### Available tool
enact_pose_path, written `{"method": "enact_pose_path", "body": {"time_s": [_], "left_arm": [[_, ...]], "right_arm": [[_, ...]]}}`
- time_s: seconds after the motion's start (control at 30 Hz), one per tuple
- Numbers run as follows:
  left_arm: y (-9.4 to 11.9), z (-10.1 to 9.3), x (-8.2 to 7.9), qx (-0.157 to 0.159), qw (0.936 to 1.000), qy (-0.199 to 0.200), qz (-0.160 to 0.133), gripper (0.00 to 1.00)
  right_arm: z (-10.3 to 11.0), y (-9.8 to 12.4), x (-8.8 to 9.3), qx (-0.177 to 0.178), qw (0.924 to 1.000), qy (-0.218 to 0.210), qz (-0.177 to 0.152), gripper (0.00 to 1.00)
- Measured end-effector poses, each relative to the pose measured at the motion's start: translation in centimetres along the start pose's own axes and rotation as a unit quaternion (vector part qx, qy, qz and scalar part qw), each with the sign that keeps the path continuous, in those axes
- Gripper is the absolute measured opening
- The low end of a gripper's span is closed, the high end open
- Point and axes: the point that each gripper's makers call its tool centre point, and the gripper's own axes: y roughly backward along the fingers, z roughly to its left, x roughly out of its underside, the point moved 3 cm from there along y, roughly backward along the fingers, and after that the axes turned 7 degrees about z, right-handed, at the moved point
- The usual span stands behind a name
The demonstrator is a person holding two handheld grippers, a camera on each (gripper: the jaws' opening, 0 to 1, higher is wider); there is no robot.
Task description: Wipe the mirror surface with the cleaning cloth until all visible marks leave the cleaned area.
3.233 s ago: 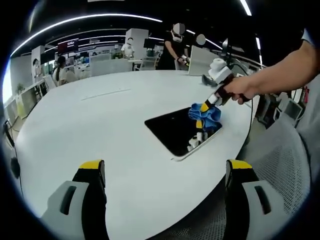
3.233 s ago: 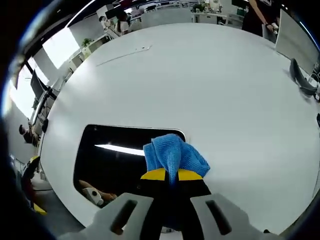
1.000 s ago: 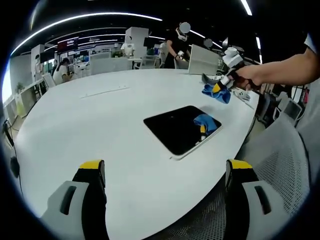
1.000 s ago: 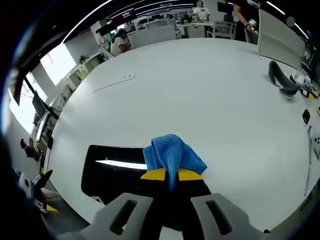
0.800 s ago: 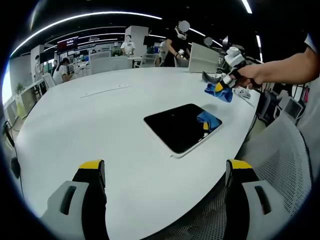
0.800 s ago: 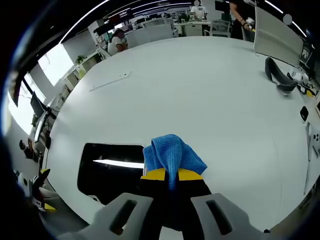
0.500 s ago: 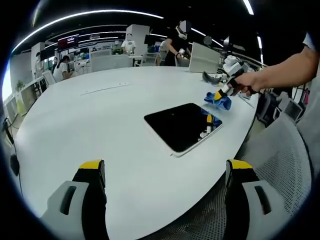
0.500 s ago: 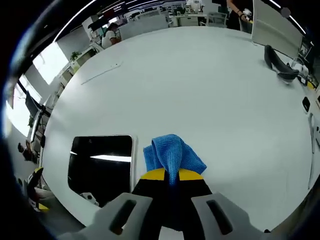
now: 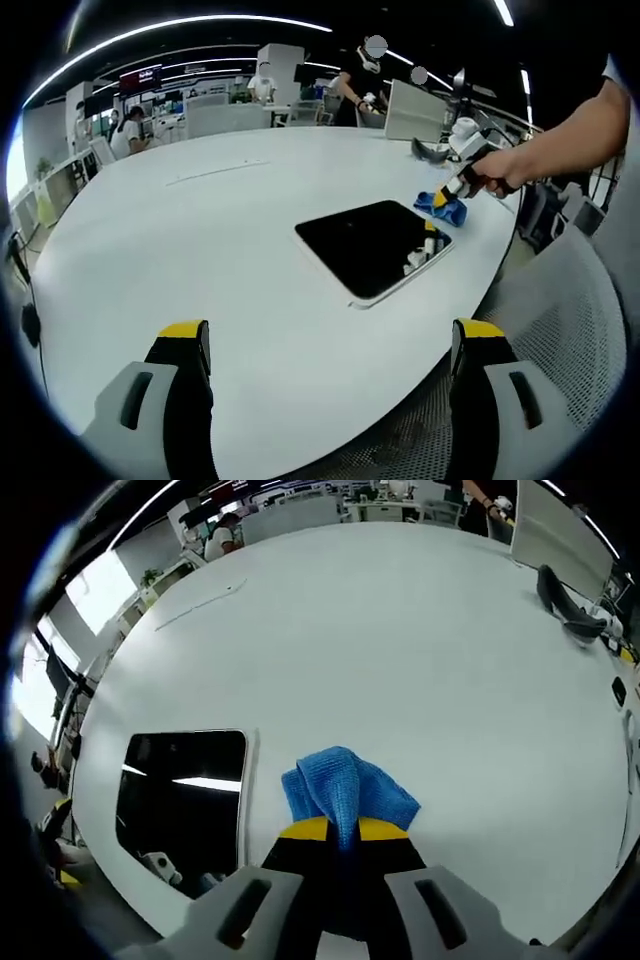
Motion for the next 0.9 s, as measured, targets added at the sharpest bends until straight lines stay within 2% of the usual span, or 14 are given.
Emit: {"method": "enact_pose_path", "body": {"time_s": [0.07, 0.17, 0.27, 0.3, 0.4, 0.53, 0.6, 0.63, 0.7, 0.73, 0.8, 0.83, 0.9], "left_arm": [[0.1, 0.1, -0.1, 0.001, 1.0000, 0.009, -0.002, 0.99], [0.1, 0.2, -0.2, -0.003, 0.9999, 0.012, -0.007, 0.99], [0.1, 0.2, -0.2, -0.002, 0.9999, 0.015, -0.008, 0.99], [0.1, 0.3, -0.2, -0.003, 0.9998, 0.015, -0.009, 0.99], [0.3, 0.2, -0.4, -0.003, 0.9997, 0.019, -0.013, 0.99], [0.4, 0.1, -0.7, 0.001, 0.9996, 0.016, -0.022, 0.99], [0.5, 0.1, -1.0, -0.004, 0.9994, 0.014, -0.033, 0.99], [0.6, 0.1, -1.1, -0.004, 0.9993, 0.014, -0.036, 0.99], [0.6, -0.1, -1.2, -0.002, 0.9992, 0.010, -0.039, 0.99], [0.6, -0.2, -1.3, 0.000, 0.9992, 0.004, -0.040, 0.99], [0.6, -0.1, -1.3, 0.000, 0.9991, 0.004, -0.041, 0.99], [0.6, 0.0, -1.3, -0.001, 0.9991, 0.003, -0.043, 0.99], [0.7, 0.1, -1.4, -0.004, 0.9989, 0.004, -0.047, 0.99]], "right_arm": [[0.1, 0.0, 0.0, 0.000, 0.9993, 0.038, -0.002, 0.03], [0.2, 0.1, 0.1, -0.003, 0.9991, 0.041, -0.003, 0.04], [0.8, 0.3, 0.2, -0.035, 0.9982, 0.048, -0.010, 0.13], [1.1, 0.3, 0.2, -0.052, 0.9973, 0.051, -0.012, 0.20], [1.4, 1.3, 0.4, -0.071, 0.9947, 0.066, -0.032, 0.31], [2.1, 3.8, 0.2, -0.112, 0.9831, 0.123, -0.076, 0.40], [1.6, 5.1, -0.2, -0.113, 0.9777, 0.138, -0.111, 0.48], [1.9, 5.9, -0.4, -0.138, 0.9691, 0.152, -0.136, 0.52], [1.3, 6.5, 0.3, -0.133, 0.9683, 0.159, -0.139, 0.62], [1.2, 7.1, 0.6, -0.135, 0.9623, 0.178, -0.155, 0.65], [0.5, 7.7, 1.5, -0.119, 0.9570, 0.204, -0.169, 0.71], [0.5, 8.0, 2.0, -0.125, 0.9540, 0.209, -0.174, 0.73], [0.2, 8.3, 3.3, -0.128, 0.9530, 0.209, -0.178, 0.79]]}}
